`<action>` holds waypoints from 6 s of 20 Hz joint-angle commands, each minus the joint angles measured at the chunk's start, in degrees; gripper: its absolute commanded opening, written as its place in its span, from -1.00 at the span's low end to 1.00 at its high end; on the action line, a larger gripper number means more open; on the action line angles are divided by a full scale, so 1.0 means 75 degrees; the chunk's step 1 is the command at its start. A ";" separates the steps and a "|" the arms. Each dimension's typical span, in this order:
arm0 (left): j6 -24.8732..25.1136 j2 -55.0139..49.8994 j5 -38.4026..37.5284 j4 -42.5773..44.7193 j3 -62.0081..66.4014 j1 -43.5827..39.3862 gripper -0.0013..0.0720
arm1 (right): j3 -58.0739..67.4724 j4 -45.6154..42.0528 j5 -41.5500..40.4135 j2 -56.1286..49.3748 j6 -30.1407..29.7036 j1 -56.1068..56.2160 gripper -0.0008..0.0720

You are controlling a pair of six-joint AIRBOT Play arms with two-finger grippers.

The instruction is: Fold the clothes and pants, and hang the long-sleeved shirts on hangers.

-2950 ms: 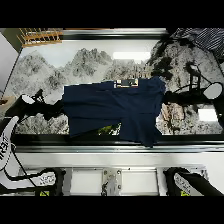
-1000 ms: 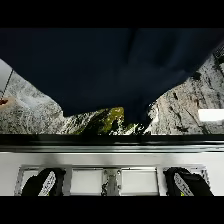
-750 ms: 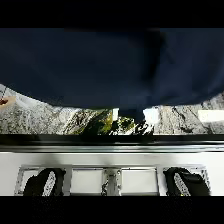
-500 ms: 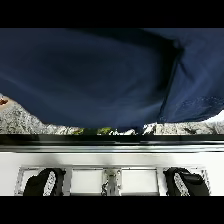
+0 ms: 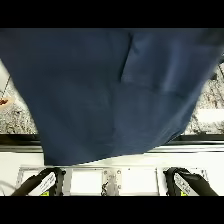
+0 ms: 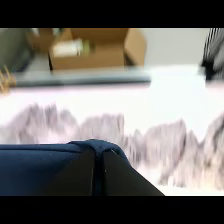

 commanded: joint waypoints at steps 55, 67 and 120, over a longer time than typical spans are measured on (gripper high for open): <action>0.0396 -0.1186 0.0624 0.0242 -0.8513 0.1154 -0.94 | -0.7125 -0.0906 0.0309 0.0554 0.0807 -0.0411 0.42; 0.0729 -0.0533 0.0624 0.0227 -0.8513 0.1154 -0.94 | -1.0273 0.2025 -0.2815 -0.0245 0.1075 0.0475 0.41; -0.0050 -0.2672 -0.0079 0.1341 -0.4841 -0.0399 0.56 | -0.5176 0.0149 -0.1233 -0.2576 -0.0761 -0.0029 0.81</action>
